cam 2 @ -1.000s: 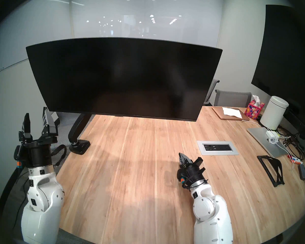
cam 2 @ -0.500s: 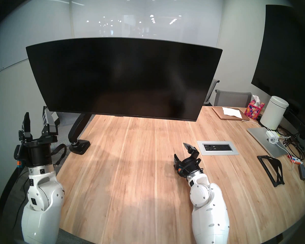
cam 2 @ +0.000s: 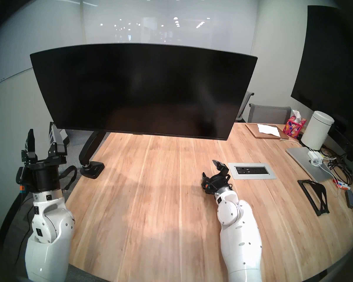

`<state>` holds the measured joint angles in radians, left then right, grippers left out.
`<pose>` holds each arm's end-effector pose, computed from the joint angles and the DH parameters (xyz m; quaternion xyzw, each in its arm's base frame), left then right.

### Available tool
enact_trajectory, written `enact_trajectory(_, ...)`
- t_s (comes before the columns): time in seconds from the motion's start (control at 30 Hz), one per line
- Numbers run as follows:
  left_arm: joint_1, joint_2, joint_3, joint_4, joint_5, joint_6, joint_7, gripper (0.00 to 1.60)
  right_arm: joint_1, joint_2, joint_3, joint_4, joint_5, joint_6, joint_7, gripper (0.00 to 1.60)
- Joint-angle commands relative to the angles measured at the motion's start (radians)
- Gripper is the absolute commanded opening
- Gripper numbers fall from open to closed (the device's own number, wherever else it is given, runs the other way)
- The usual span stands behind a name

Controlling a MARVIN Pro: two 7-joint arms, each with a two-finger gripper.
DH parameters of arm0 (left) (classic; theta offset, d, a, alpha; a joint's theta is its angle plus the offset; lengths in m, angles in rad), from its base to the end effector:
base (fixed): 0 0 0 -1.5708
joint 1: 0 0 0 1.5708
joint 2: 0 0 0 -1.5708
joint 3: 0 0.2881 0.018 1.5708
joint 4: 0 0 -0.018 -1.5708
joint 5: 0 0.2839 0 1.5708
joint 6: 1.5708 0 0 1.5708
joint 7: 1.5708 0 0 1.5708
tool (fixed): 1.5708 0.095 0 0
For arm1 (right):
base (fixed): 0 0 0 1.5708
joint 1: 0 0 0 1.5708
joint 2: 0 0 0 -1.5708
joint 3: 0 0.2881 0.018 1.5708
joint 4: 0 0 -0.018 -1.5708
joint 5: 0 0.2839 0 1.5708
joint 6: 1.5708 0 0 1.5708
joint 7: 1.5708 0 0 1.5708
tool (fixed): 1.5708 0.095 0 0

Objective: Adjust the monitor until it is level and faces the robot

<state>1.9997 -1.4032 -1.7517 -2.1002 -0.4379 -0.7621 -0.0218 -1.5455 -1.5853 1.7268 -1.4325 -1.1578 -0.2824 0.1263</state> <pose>0.2404 0.0908 -0.1751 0.3304 0.0950 0.9389 0.0182 0.3950 -0.0263 -0.3485 0.5973 0.4445 0.5913 0.3098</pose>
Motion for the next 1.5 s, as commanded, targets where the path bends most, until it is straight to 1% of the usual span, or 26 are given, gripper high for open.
enact_trajectory(0.0,-0.002,-0.001,0.0,-0.013,0.0,-0.003,-0.002,1.6,0.106,0.005,-0.013,0.036,0.005,0.025,-0.01,1.6)
enact_trajectory(0.03,-0.002,-0.001,0.0,-0.013,0.0,-0.003,-0.002,1.6,0.128,0.006,-0.014,0.055,0.004,0.03,-0.008,1.6)
enact_trajectory(0.23,-0.004,-0.004,-0.001,-0.012,0.0,-0.004,-0.006,1.6,0.184,0.005,-0.023,0.121,0.005,0.054,-0.013,1.6)
enact_trajectory(0.27,-0.004,-0.005,-0.001,-0.012,0.0,-0.004,-0.007,1.6,0.194,0.005,-0.024,0.133,0.006,0.059,-0.013,0.74)
enact_trajectory(0.33,-0.004,-0.006,-0.002,-0.012,0.0,-0.004,-0.008,1.6,0.219,0.005,-0.026,0.16,0.006,0.067,-0.014,0.36)
enact_trajectory(0.37,-0.005,-0.007,-0.002,-0.012,0.0,-0.004,-0.009,1.6,0.236,0.003,-0.026,0.178,0.006,0.073,-0.013,0.36)
enact_trajectory(0.4,-0.005,-0.007,-0.002,-0.012,0.0,-0.004,-0.009,1.6,0.233,0.003,-0.028,0.182,0.008,0.075,-0.017,0.0)
enact_trajectory(0.57,-0.006,-0.01,-0.003,-0.012,0.0,-0.004,-0.013,1.6,0.291,0.0,-0.034,0.252,0.011,0.099,-0.023,0.0)
enact_trajectory(0.6,-0.006,-0.011,-0.004,-0.012,0.0,-0.004,-0.014,1.6,0.316,-0.001,-0.033,0.274,0.011,0.105,-0.021,0.0)
enact_trajectory(0.63,-0.006,-0.011,-0.004,-0.012,0.0,-0.004,-0.014,1.6,0.293,-0.001,-0.035,0.262,0.013,0.104,-0.03,0.0)
enact_trajectory(0.7,-0.007,-0.013,-0.004,-0.012,0.0,-0.004,-0.015,1.6,0.354,-0.002,-0.033,0.318,0.013,0.118,-0.023,0.0)
enact_trajectory(0.73,-0.007,-0.013,-0.004,-0.012,0.0,-0.004,-0.016,1.6,0.325,-0.003,-0.035,0.301,0.015,0.117,-0.034,0.0)
enact_trajectory(0.77,-0.007,-0.014,-0.005,-0.012,0.0,-0.004,-0.016,1.6,0.349,-0.003,-0.034,0.323,0.015,0.122,-0.031,0.0)
enact_trajectory(0.83,-0.007,-0.015,-0.005,-0.012,0.0,-0.004,-0.018,1.6,0.365,-0.004,-0.034,0.345,0.017,0.129,-0.035,0.0)
enact_trajectory(0.87,-0.007,-0.016,-0.005,-0.012,0.0,-0.004,-0.019,1.6,0.398,-0.004,-0.032,0.376,0.017,0.135,-0.032,0.0)
enact_trajectory(0.9,-0.007,-0.016,-0.006,-0.012,0.0,-0.004,-0.019,1.6,0.36,-0.004,-0.035,0.351,0.02,0.131,-0.045,0.0)
enact_trajectory(0.93,-0.007,-0.017,-0.006,-0.012,0.0,-0.004,-0.02,1.6,0.399,-0.004,-0.033,0.388,0.02,0.138,-0.041,0.0)
enact_trajectory(1.03,-0.008,-0.019,-0.006,-0.013,0.0,-0.004,-0.022,1.6,0.435,-0.003,-0.032,0.433,0.021,0.147,-0.047,0.0)
enact_trajectory(1.07,-0.008,-0.019,-0.007,-0.013,0.0,-0.004,-0.022,1.6,0.42,-0.002,-0.033,0.426,0.023,0.146,-0.055,0.0)
enact_trajectory(1.1,-0.008,-0.02,-0.007,-0.013,0.0,-0.004,-0.023,1.6,0.447,-0.001,-0.031,0.453,0.024,0.151,-0.054,0.0)
enact_trajectory(1.17,-0.008,-0.02,-0.007,-0.013,0.0,-0.004,-0.024,1.6,0.45,0.0,-0.03,0.461,0.025,0.152,-0.057,0.0)
enact_trajectory(1.3,-0.009,-0.023,-0.008,-0.011,0.0,-0.004,-0.027,1.6,0.512,0.003,-0.033,0.531,0.023,0.169,-0.055,0.0)
enact_trajectory(1.33,-0.009,-0.023,-0.009,-0.011,0.0,-0.003,-0.027,1.6,0.498,0.003,-0.036,0.522,0.023,0.168,-0.056,0.0)
enact_trajectory(1.4,-0.01,-0.024,-0.009,-0.009,0.0,-0.003,-0.029,1.6,0.529,0.003,-0.037,0.549,0.02,0.178,-0.049,0.0)
enact_trajectory(1.43,-0.011,-0.025,-0.01,-0.008,0.0,-0.003,-0.03,1.6,0.557,0.004,-0.039,0.575,0.017,0.186,-0.043,0.06)
enact_trajectory(1.47,-0.011,-0.025,-0.01,-0.007,0.0,-0.003,-0.03,1.6,0.531,0.002,-0.042,0.555,0.018,0.184,-0.049,1.1)
